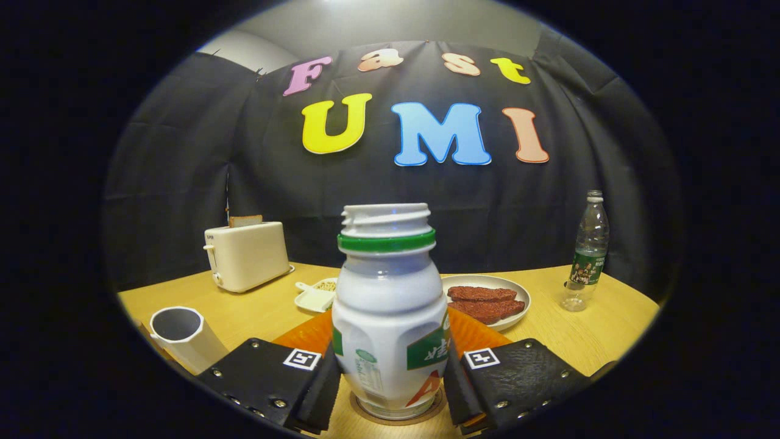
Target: Take the bottle from table, then pour the juice into the cup, finally place the bottle on the coaster
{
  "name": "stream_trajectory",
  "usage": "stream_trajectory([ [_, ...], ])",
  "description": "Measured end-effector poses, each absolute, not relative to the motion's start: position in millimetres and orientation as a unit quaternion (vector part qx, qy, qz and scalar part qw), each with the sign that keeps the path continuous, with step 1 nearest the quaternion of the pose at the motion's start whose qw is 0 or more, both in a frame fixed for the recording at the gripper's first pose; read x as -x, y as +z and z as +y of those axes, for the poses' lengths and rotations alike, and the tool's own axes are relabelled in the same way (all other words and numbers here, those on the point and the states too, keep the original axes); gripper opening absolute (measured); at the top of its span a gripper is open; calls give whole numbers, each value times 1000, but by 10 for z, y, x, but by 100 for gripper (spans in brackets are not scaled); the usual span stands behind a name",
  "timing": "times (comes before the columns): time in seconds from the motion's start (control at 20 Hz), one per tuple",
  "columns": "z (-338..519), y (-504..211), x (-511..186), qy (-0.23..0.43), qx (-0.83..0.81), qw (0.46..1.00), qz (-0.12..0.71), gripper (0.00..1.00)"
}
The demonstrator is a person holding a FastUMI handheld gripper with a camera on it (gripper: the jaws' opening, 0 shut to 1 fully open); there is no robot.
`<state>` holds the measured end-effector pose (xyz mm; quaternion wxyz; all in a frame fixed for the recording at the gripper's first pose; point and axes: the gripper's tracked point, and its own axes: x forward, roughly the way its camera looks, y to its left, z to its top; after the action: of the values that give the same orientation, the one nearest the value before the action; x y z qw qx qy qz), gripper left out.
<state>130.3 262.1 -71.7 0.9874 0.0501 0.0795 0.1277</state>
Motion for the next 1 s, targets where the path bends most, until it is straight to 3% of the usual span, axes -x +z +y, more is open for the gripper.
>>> stream_trajectory([
  [0.4,2677,-991,-1261,120,-20,985,119,77],
  [0.6,2658,-849,-1234,119,-40,987,100,96],
  [1.0,2553,-388,-1102,109,-45,991,55,96],
])
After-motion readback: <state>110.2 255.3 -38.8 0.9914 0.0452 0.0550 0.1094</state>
